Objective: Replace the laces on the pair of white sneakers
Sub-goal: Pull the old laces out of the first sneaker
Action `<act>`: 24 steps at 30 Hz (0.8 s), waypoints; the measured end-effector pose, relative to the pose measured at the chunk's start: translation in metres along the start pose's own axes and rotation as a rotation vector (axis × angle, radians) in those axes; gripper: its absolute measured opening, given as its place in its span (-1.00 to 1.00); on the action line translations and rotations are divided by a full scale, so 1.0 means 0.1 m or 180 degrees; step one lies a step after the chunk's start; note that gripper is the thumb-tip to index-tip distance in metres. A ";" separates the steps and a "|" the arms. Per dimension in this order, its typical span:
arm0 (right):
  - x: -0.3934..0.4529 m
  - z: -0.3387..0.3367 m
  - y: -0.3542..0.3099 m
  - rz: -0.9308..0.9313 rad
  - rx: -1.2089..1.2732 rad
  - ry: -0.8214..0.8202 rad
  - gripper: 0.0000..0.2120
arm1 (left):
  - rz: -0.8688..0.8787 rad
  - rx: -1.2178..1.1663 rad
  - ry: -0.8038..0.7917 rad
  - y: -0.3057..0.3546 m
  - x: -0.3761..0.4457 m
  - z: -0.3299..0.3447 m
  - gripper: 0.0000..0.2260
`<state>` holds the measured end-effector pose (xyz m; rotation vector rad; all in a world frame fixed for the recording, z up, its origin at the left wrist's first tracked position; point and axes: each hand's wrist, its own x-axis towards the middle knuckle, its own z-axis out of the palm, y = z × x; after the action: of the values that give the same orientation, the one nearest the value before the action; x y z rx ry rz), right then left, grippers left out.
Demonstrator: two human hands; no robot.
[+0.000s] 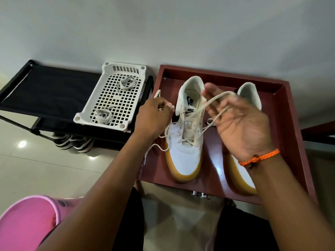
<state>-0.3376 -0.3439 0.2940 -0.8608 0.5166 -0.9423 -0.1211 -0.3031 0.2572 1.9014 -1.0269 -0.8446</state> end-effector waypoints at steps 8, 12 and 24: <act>-0.04 -0.18 -0.37 -0.0026 0.2105 -0.0743 -0.65 | 0.0021 0.0570 -0.0037 -0.03 -0.02 -0.01 -0.86; -0.02 -0.30 -0.34 0.0323 0.2079 -0.0639 -0.62 | 0.0381 0.1088 0.0000 -0.02 -0.06 0.01 -0.92; -0.05 -0.21 0.38 0.1157 -0.4861 0.0960 -0.66 | 0.0539 0.2082 -0.0070 -0.05 -0.13 0.08 -0.81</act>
<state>-0.3366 -0.3368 0.2506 -1.8750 1.6763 -0.1796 -0.1316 -0.2930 0.2514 2.2859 -1.5913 -0.4561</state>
